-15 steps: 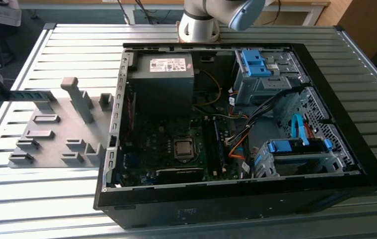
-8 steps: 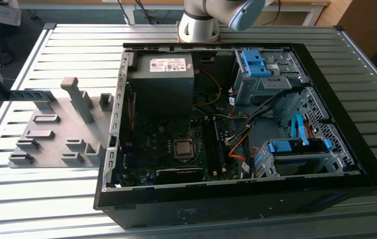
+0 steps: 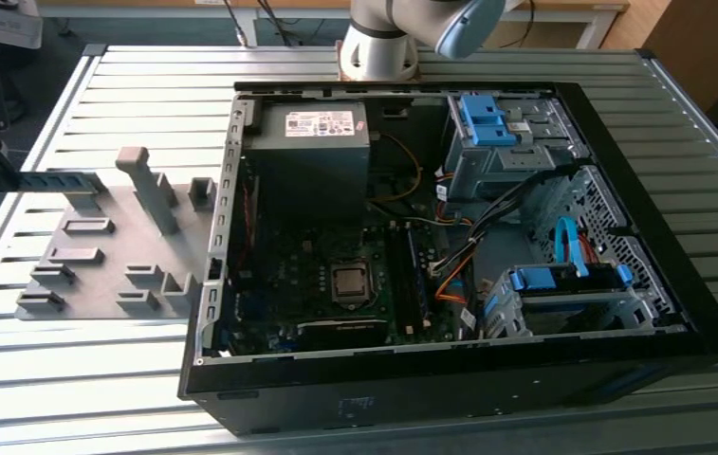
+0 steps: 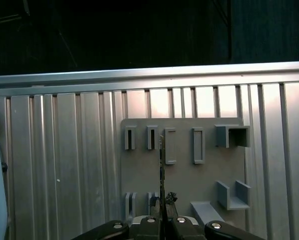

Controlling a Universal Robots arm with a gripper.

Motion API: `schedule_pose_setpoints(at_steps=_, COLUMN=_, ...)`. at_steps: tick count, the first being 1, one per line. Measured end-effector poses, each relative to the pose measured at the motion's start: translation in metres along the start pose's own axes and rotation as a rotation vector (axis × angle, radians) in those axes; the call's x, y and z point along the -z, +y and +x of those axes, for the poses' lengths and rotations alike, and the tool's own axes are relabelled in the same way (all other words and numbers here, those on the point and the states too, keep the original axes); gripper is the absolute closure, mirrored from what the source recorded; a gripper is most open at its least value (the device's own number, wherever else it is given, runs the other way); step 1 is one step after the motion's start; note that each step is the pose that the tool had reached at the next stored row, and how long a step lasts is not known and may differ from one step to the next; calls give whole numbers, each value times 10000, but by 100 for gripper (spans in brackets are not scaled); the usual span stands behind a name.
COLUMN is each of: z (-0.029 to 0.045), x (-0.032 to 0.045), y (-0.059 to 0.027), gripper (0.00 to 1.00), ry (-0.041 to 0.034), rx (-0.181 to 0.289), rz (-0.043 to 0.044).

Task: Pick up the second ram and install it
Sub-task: 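Pick up the second ram and move it above second insertion slot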

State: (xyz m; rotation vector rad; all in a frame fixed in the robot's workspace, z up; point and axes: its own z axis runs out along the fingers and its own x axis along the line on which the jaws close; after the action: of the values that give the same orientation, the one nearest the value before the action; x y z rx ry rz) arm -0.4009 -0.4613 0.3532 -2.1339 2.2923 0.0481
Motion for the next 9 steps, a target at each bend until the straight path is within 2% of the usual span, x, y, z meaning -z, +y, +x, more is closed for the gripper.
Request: schedule_pose_setpoints(at_steps=9, z=-4, x=141, y=2, gripper=86, ry=0, rx=0, rz=1)
